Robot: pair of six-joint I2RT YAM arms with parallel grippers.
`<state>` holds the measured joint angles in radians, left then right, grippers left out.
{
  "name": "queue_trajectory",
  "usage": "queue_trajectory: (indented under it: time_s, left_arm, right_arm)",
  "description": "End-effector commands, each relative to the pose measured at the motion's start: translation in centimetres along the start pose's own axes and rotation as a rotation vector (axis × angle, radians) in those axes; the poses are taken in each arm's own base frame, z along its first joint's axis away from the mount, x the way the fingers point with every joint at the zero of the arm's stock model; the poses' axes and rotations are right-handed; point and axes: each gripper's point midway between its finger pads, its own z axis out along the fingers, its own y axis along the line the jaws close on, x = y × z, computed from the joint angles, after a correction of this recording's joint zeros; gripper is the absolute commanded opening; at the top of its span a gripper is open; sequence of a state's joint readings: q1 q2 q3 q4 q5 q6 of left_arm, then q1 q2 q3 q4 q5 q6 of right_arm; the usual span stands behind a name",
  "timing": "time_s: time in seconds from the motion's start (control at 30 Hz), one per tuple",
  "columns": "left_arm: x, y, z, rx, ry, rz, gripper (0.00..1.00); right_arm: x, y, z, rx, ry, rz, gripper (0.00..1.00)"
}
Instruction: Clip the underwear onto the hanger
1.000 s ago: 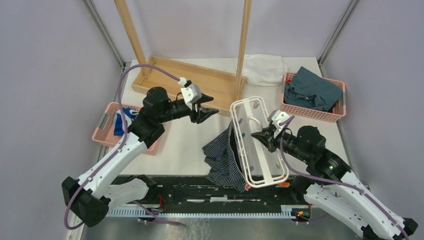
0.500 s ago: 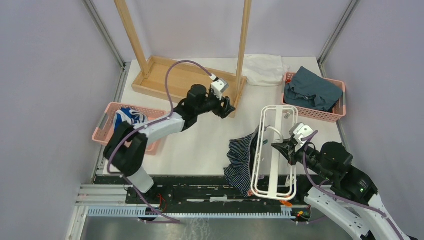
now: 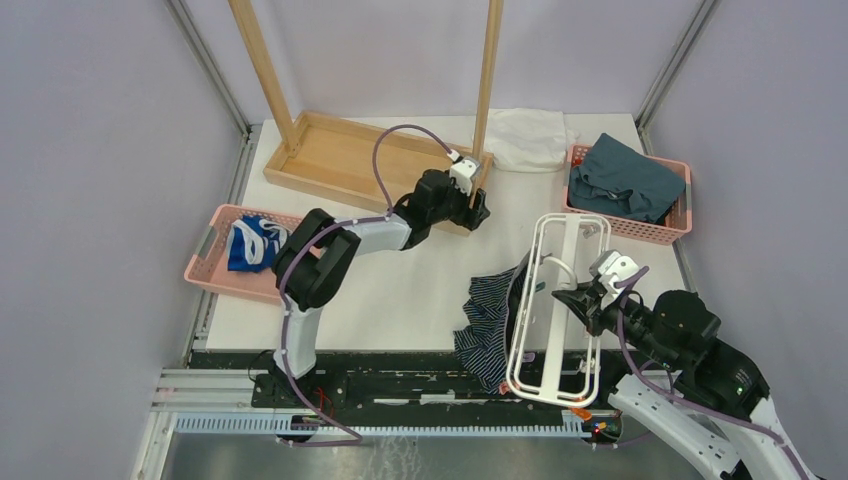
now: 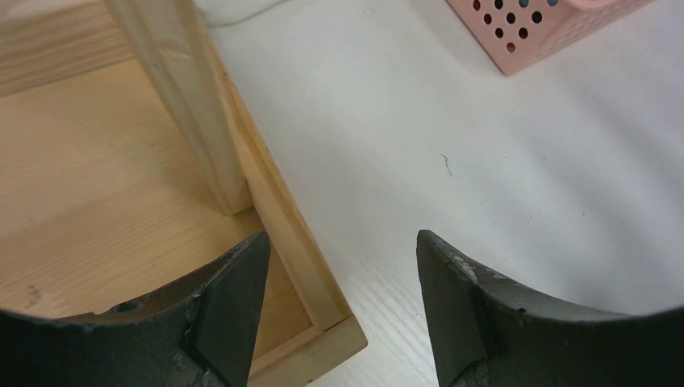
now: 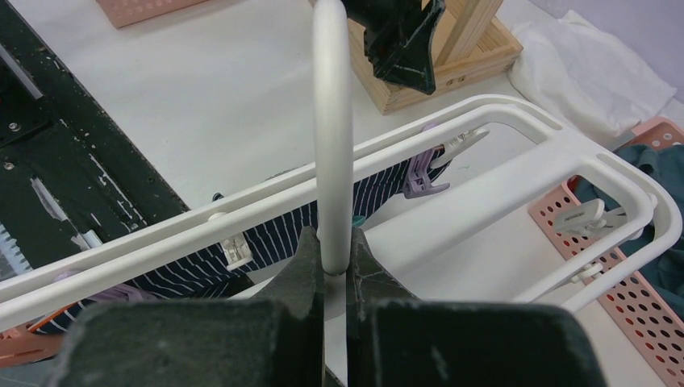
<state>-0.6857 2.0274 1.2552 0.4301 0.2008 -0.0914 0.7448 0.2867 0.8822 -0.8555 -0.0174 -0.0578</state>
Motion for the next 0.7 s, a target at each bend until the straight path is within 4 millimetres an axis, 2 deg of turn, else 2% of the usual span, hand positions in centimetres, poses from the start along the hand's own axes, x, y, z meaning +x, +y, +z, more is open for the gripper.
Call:
queue_trajectory:
  time_s: [0.0, 0.2, 0.33, 0.4, 0.5, 0.63, 0.67]
  left_arm:
    - [-0.6, -2.5, 1.7, 0.005, -0.004, -0.049, 0.74]
    - [2.9, -4.6, 2.9, -0.026, 0.133, -0.104, 0.74]
    - [3.1, -6.9, 3.6, 0.004, 0.149, -0.134, 0.74]
    - [2.7, -8.2, 4.1, 0.028, 0.146, -0.133, 0.74]
    - [0.8, -8.7, 4.0, 0.027, 0.113, -0.127, 0.73]
    - [-2.1, -7.9, 1.9, -0.010, 0.055, -0.073, 0.74]
    - [-2.8, -7.1, 1.3, -0.029, 0.043, -0.072, 0.75]
  right_arm:
    - [-5.1, -1.2, -1.6, 0.055, -0.179, -0.008, 0.00]
    - [-5.1, -1.2, -1.7, 0.055, -0.176, -0.007, 0.00]
    - [-5.3, -1.4, -2.0, 0.068, -0.186, -0.005, 0.00]
    - [-5.5, -1.6, -2.3, 0.082, -0.196, -0.003, 0.00]
    - [-5.4, -1.8, -2.5, 0.091, -0.196, -0.004, 0.00]
    - [-4.9, -1.8, -2.3, 0.090, -0.180, -0.005, 0.00]
    - [-4.9, -1.8, -2.2, 0.090, -0.179, -0.005, 0.00]
